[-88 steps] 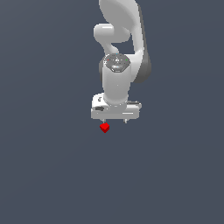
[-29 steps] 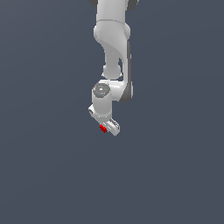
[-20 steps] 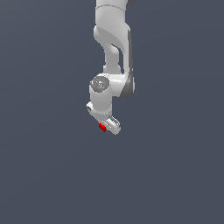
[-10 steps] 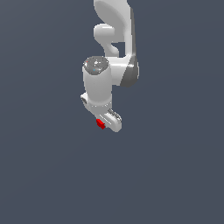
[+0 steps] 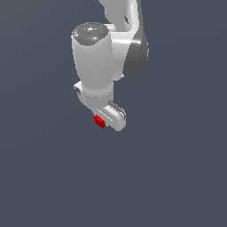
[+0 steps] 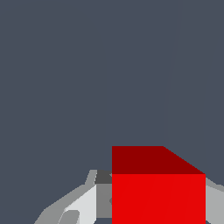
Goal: Pick up the red cube and move it to a goal position.
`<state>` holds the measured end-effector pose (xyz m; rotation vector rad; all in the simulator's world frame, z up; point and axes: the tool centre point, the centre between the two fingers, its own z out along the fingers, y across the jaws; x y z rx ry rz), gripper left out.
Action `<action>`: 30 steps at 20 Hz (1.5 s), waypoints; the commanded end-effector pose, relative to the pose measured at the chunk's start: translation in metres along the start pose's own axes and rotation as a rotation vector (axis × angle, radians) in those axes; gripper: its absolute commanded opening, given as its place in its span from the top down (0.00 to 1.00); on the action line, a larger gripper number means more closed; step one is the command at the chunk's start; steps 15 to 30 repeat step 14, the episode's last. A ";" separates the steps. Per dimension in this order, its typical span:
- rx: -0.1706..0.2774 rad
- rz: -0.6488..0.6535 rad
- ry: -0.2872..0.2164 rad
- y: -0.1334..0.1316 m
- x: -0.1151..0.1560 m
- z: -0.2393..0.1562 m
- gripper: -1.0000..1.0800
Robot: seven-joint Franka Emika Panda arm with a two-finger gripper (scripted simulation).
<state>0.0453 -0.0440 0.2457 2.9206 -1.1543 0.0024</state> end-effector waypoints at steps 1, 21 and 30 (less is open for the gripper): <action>-0.001 0.000 -0.001 -0.004 0.005 -0.015 1.00; 0.000 -0.001 -0.002 -0.014 0.016 -0.043 1.00; 0.000 -0.001 -0.002 -0.014 0.016 -0.043 1.00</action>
